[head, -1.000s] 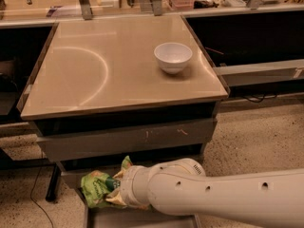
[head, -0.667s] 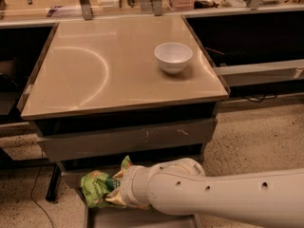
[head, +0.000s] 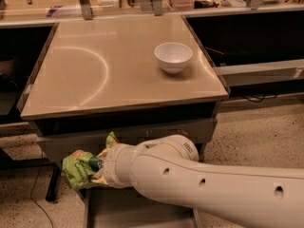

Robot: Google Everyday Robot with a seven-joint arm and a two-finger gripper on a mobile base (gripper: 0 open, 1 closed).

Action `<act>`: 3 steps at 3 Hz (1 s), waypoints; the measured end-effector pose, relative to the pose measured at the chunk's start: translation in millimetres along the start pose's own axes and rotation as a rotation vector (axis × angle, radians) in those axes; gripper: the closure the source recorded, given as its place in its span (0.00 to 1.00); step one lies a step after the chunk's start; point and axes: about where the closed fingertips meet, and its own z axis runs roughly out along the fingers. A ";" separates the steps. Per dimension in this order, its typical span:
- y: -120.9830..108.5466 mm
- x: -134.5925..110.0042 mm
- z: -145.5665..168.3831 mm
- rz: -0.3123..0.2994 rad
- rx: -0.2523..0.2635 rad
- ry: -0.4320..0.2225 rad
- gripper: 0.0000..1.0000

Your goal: Pick green rice chip bag from bottom drawer and place on counter

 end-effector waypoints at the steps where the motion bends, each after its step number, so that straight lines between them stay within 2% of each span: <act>1: -33.8 -44.0 -21.4 -0.101 0.029 -0.001 1.00; 2: -70.2 -86.8 -44.0 -0.200 0.059 0.009 1.00; 3: -87.6 -110.6 -54.4 -0.243 0.071 0.008 1.00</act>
Offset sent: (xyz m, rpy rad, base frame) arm 0.0747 0.0465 0.1875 -0.1348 -0.2782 0.1523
